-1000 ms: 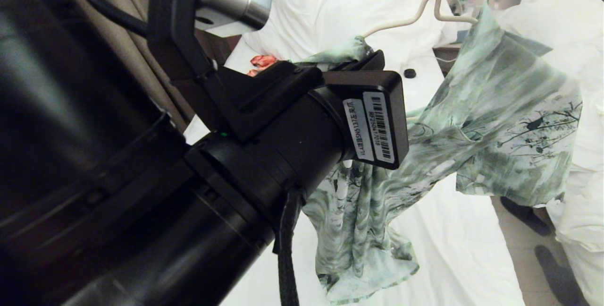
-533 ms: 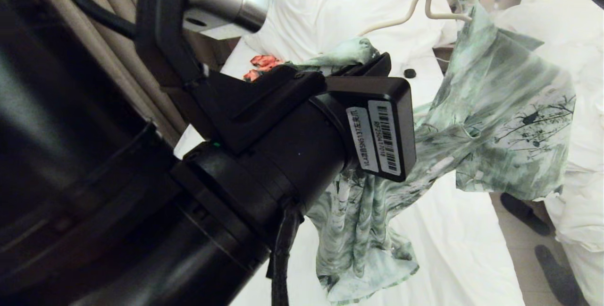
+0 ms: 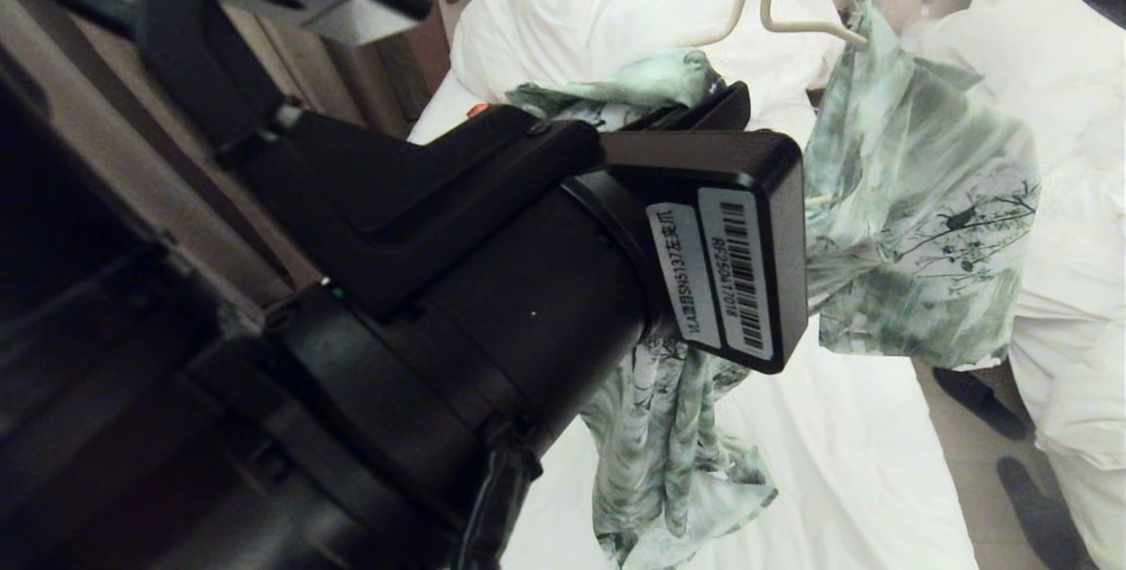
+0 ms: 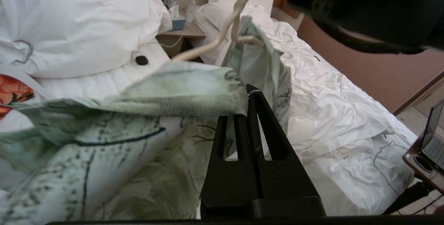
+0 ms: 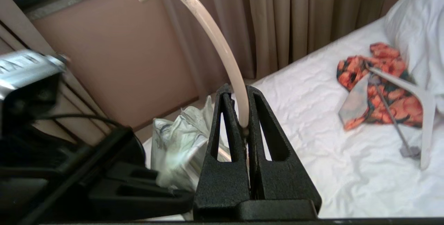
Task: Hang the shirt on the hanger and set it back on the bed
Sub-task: Take the clothes hanger out of the clothes
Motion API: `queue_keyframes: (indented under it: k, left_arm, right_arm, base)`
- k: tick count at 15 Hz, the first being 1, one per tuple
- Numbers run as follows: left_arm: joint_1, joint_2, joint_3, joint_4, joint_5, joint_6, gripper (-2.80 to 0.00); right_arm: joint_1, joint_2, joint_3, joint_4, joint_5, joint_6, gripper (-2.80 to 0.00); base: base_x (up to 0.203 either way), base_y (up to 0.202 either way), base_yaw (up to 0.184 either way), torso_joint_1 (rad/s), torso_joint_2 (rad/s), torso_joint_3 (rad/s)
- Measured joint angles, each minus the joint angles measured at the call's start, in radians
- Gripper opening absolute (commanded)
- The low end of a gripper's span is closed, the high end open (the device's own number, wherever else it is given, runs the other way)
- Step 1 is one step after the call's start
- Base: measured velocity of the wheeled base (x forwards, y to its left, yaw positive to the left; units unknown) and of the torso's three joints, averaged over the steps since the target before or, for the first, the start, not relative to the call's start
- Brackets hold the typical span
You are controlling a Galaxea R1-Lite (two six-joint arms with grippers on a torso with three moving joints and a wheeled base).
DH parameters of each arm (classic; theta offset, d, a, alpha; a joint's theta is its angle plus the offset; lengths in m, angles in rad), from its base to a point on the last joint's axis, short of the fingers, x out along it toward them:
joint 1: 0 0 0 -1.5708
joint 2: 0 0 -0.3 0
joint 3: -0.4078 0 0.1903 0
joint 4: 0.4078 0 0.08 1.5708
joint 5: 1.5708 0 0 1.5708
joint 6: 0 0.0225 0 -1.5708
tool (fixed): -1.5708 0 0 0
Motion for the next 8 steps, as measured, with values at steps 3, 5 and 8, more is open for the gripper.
queue_keyframes:
  k: [3,5,8]
  left_arm:
    - [0.009,0.01,0.0,0.002,-0.001,-0.001,-2.8]
    - [0.019,0.022,0.0,0.001,-0.001,-0.001,-2.8]
    - [0.022,0.032,0.001,0.001,-0.002,-0.002,0.0]
  right_arm:
    - [0.0,0.0,-0.006,0.002,-0.001,0.0,-2.8]
    - [0.0,0.0,-0.006,0.002,-0.001,0.001,-2.8]
    - [0.001,0.0,-0.003,0.002,-0.001,0.001,-2.8]
  base:
    - [0.0,0.0,0.0,0.0,0.0,0.0]
    - [0.0,0.0,0.0,0.0,0.0,0.0]
    - [0.0,0.0,0.0,0.0,0.0,0.0]
